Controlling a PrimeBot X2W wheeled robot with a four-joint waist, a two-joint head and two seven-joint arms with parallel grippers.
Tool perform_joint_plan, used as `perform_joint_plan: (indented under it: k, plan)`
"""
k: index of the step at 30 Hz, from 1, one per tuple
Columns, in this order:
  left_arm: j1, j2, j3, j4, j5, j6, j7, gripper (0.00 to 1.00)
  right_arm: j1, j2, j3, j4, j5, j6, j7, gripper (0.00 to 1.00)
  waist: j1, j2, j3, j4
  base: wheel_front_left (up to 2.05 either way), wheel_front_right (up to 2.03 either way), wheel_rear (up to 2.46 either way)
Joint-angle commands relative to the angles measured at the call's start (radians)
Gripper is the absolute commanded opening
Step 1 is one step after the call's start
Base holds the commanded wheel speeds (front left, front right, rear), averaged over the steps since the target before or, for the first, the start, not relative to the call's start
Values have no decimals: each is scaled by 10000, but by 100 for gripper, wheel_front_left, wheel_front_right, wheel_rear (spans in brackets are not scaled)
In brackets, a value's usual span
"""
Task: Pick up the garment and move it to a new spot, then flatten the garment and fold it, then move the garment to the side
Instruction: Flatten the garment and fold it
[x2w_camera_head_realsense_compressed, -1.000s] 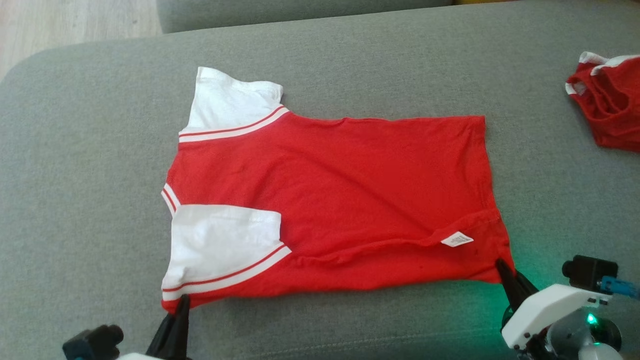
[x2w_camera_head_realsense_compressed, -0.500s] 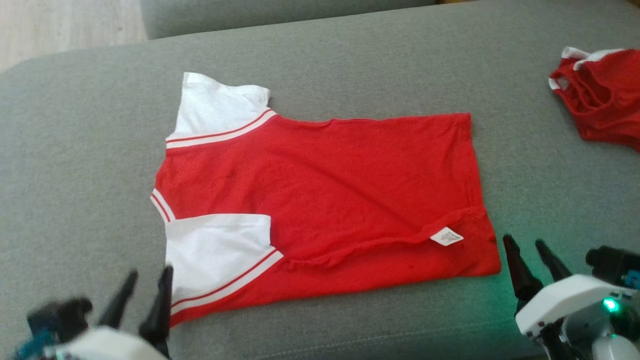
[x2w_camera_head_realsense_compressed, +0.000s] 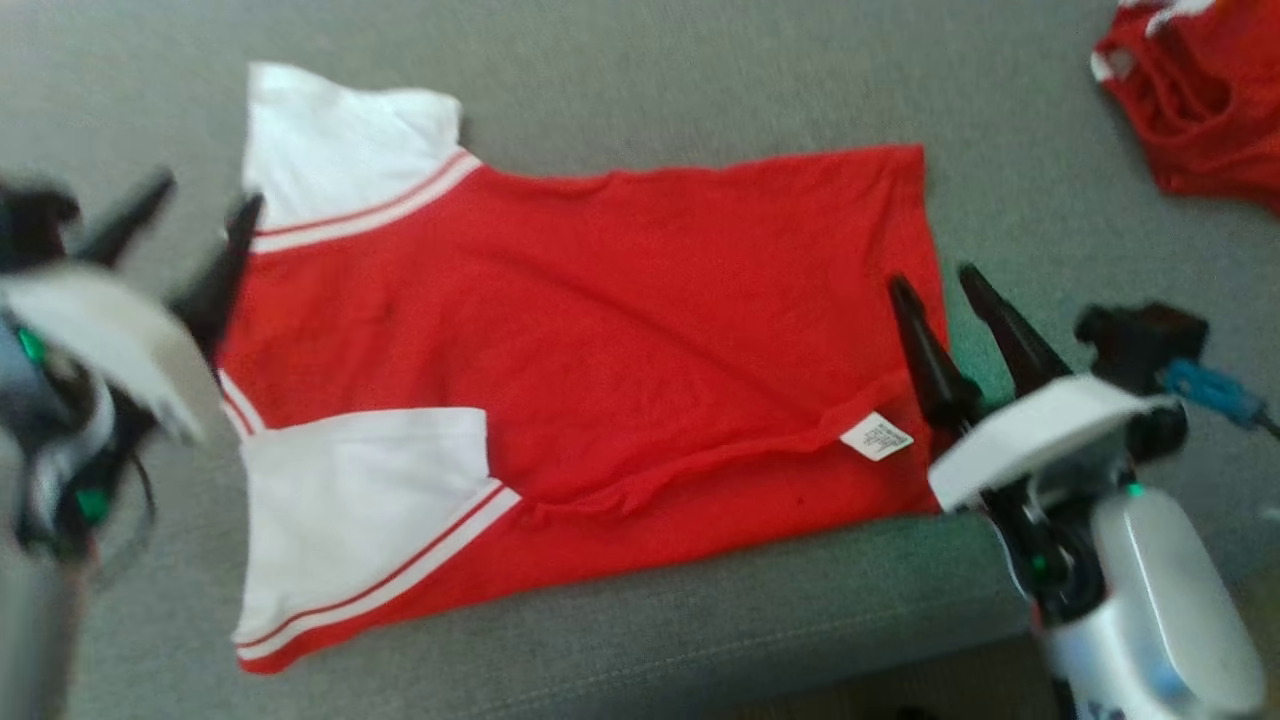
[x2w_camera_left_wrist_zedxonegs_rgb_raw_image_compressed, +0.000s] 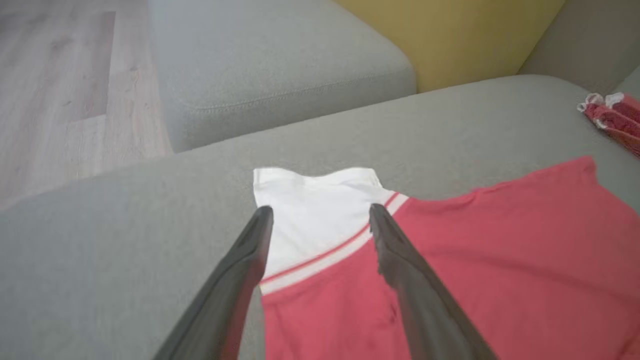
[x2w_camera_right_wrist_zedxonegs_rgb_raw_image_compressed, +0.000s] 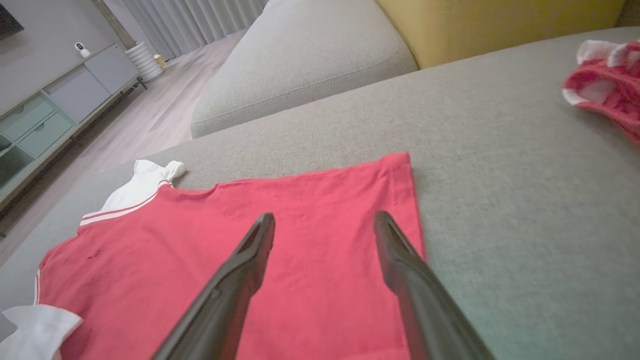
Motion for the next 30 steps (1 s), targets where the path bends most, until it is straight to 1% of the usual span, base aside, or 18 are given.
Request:
perform_joint_plan:
  k: [1,7,13,17,23,27,30]
  plan:
    - [-771,495,392,-161,-11,-79,146,100,-370,-144,300,-256,-16,65,-152,100,-1,0,668,-315,0,0,0]
    - [-3124,927,-2,1329,-2,-348,1151,100,-1421,-140,1043,132,97,65,-548,100,-1,0,1581,-681,0,0,0]
    - [-4408,1329,-192,2507,66,-453,1732,100,-2048,-150,1505,459,247,65,-955,100,-1,0,2178,-1031,0,0,0]
    - [-4814,1528,-163,3098,119,-410,1920,100,-2253,-202,1660,689,336,65,-1177,100,-1,0,2334,-1178,0,0,0]
    - [-5134,1790,-72,3710,221,-203,2097,100,-2464,-250,1783,880,409,65,-1371,100,-1,0,2440,-1332,0,0,0]
    - [-5236,1845,-82,3916,240,-144,2174,100,-2565,-254,1835,916,429,65,-1430,100,-1,0,2495,-1380,0,0,0]
    - [-5274,1825,-171,4085,204,-180,2245,100,-2642,-257,1900,951,456,65,-1479,100,-1,0,2524,-1418,0,0,0]
